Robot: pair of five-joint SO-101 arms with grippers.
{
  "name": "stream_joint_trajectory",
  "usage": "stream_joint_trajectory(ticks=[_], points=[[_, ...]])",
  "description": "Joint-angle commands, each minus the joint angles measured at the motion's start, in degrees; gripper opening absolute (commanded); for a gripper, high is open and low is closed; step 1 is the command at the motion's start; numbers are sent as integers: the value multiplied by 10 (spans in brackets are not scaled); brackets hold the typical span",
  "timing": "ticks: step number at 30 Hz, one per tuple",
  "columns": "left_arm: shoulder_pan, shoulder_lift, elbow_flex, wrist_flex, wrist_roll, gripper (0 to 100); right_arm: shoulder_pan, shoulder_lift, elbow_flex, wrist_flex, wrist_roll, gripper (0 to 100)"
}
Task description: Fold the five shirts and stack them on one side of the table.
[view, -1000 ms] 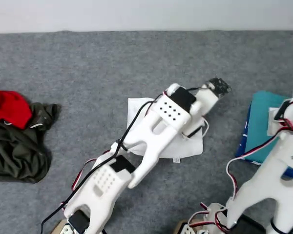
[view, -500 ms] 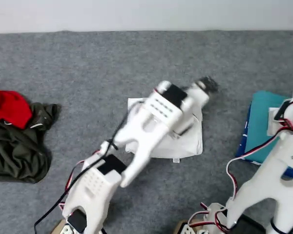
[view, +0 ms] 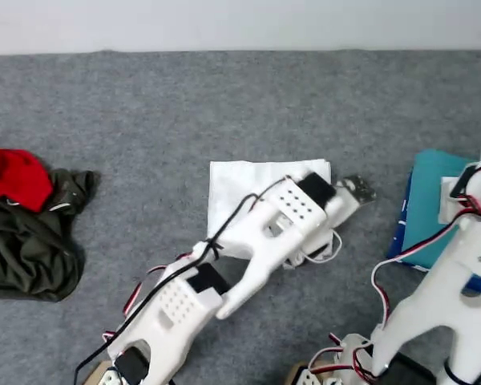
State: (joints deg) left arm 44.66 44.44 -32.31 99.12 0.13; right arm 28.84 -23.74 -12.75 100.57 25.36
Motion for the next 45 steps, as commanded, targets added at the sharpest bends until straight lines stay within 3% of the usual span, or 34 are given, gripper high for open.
stream_joint_trajectory(ticks=[1, 10, 16, 21, 26, 32, 38, 45], points=[[-4, 12, -4, 13, -5, 5, 6, -21, -2, 22, 4, 64], [-44, -126, 7, 15, -5, 5, 7, -21, -2, 22, 5, 64], [-53, -234, 136, 14, -4, 5, 7, -21, -2, 22, 6, 64], [-112, -289, 243, -4, -4, 5, 7, -21, -2, 22, 6, 64], [-183, -301, 311, -71, -6, 5, 7, -19, -2, 22, 6, 64], [-190, -243, 382, -114, -26, 5, 6, -15, -2, 22, 6, 64], [-227, -216, 368, -140, -27, 5, 7, -15, -2, 22, 6, 64], [-224, -217, 232, -25, -25, 5, 5, -15, -2, 22, 6, 64]])
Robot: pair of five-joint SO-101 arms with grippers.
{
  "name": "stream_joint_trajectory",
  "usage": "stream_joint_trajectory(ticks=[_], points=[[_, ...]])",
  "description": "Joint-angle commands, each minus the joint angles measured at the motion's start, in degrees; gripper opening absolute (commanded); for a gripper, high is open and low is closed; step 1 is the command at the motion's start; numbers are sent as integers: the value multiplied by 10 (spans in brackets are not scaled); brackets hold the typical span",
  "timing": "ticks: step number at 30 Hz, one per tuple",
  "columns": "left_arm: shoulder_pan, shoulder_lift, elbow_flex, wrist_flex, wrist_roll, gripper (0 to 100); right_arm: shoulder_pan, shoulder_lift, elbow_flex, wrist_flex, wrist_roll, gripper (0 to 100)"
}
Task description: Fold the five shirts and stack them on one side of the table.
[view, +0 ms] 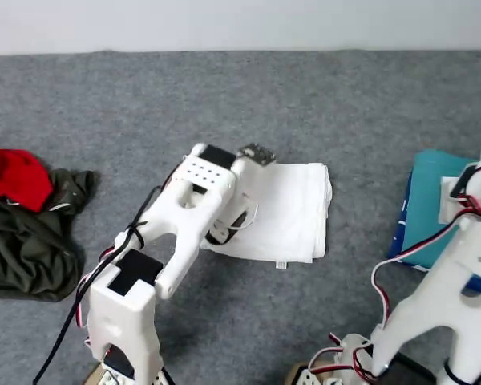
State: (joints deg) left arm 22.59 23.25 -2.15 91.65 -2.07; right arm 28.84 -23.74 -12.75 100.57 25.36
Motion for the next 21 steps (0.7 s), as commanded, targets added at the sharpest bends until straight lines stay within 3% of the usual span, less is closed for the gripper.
stream_joint_trajectory(ticks=[1, 5, 9, 16, 21], points=[[-4, -5, -95, 68, -3, 5, 5, -15, -2, 22, 6, 64], [-24, -14, -169, 88, 0, 5, 5, -15, -2, 22, 6, 64], [-43, -28, -204, 56, -1, 5, 5, -15, -1, 22, 6, 64], [-48, 4, -195, -121, -1, 5, 4, -15, 0, 22, 6, 64], [-48, 83, -196, -201, -1, 5, 4, -20, 30, 22, 6, 64]])
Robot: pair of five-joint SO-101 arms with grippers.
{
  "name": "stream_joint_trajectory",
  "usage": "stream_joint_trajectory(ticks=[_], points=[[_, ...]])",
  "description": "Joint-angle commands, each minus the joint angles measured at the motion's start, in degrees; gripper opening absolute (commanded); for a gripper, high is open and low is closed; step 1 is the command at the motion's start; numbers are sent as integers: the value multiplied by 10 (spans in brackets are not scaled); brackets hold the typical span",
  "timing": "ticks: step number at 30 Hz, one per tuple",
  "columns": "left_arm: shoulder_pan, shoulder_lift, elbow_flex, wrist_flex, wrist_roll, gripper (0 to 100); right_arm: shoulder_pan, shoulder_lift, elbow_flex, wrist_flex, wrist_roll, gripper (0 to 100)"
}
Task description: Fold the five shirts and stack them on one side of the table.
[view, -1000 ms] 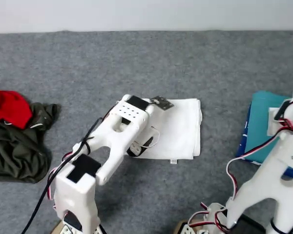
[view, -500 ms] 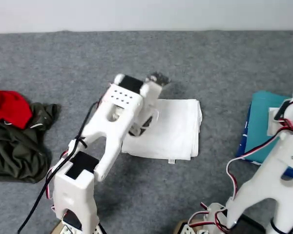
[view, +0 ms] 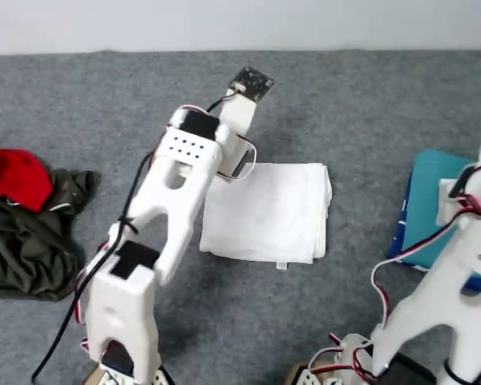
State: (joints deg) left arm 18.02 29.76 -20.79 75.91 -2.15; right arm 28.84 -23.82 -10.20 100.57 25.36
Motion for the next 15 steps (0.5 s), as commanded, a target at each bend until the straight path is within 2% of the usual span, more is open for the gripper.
stream_joint_trajectory(ticks=[1, 8, 15], points=[[-3, 32, -10, -50, 0, 5, 4, -20, 9, 22, 6, 64], [-9, 59, -12, -40, 0, 5, 4, -20, 14, 22, 6, 64], [-14, -37, -79, 74, 0, 5, -3, -20, 15, 22, 3, 67]])
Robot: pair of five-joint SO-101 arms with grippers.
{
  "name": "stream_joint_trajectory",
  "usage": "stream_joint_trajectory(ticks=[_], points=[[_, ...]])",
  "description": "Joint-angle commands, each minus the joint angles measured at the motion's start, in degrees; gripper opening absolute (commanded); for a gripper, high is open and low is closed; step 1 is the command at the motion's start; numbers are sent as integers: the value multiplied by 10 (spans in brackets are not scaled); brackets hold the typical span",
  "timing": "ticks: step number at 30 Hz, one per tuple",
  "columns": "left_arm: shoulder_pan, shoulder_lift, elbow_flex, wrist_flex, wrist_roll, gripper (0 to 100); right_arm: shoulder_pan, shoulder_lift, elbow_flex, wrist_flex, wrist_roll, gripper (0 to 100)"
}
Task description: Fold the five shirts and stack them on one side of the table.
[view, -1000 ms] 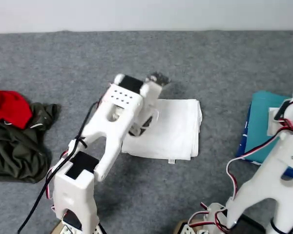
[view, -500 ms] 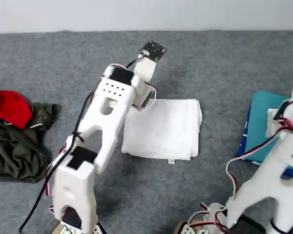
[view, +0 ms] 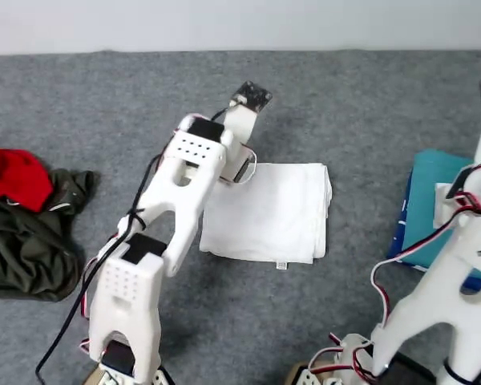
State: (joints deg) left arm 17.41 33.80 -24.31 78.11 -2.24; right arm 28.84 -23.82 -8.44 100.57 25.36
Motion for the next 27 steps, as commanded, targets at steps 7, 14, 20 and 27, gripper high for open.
stream_joint_trajectory(ticks=[7, 14, 20, 27], points=[[-82, -181, -60, 166, 0, 5, -124, 10, 25, 18, 1, 65], [-192, -244, -44, 224, 1, 5, -236, 131, 62, -54, -70, 64], [-265, -316, 25, 223, -3, 5, -325, 235, 61, -152, -105, 62], [-346, -348, 34, 223, -3, 5, -365, 320, 60, -265, -100, 9]])
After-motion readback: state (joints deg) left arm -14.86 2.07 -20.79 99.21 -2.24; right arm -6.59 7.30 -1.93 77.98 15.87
